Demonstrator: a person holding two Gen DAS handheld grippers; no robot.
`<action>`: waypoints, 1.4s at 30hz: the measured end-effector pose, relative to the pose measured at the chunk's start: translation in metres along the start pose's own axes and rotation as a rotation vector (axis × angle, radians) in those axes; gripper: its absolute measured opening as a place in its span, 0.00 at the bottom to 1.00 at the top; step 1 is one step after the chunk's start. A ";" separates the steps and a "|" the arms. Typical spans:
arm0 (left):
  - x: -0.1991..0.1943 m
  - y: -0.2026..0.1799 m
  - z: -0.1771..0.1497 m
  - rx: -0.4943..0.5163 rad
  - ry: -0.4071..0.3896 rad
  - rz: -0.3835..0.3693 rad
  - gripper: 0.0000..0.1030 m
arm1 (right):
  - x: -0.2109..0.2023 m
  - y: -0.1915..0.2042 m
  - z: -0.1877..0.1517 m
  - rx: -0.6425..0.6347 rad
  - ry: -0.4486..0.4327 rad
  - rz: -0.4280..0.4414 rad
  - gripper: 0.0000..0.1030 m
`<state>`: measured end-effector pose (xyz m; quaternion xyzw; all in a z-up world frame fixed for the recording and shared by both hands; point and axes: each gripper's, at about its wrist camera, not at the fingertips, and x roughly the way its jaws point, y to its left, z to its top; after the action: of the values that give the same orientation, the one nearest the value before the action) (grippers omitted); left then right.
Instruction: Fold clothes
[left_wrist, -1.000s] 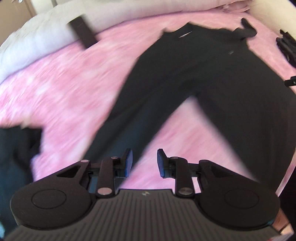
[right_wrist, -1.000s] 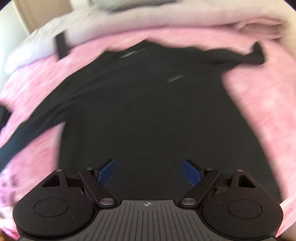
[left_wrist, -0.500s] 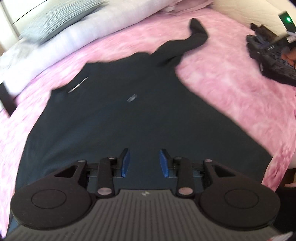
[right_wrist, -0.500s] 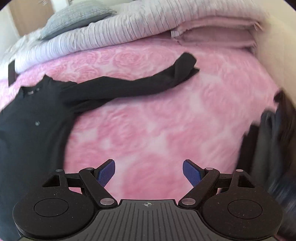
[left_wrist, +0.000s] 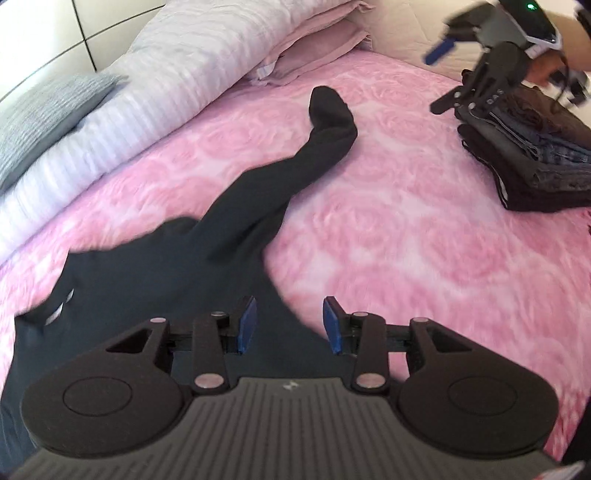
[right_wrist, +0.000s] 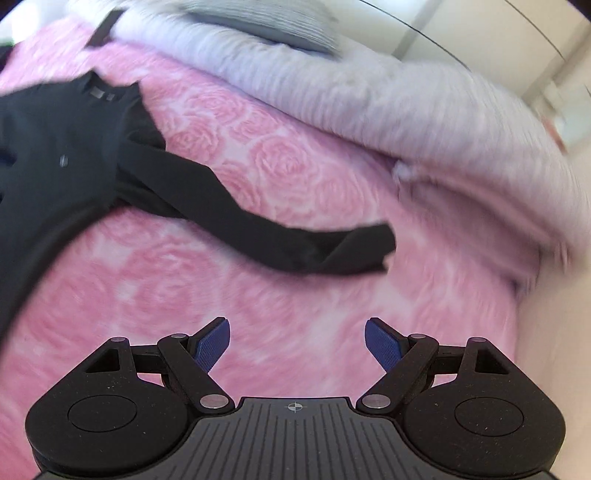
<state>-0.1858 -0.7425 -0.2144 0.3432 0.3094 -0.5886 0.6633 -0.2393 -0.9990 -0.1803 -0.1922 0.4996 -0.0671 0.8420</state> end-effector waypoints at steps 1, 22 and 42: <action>0.007 -0.005 0.009 -0.001 -0.003 0.004 0.34 | 0.008 -0.005 -0.001 -0.081 -0.005 -0.004 0.81; 0.230 -0.114 0.178 0.264 -0.070 0.059 0.22 | 0.182 -0.166 -0.026 -0.200 0.026 0.237 0.81; 0.229 0.019 0.187 -0.140 -0.132 0.113 0.07 | 0.217 -0.144 0.013 -0.192 -0.150 0.234 0.75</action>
<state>-0.1393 -1.0245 -0.2924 0.2735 0.2856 -0.5487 0.7366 -0.1102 -1.1937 -0.2960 -0.2167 0.4586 0.0942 0.8567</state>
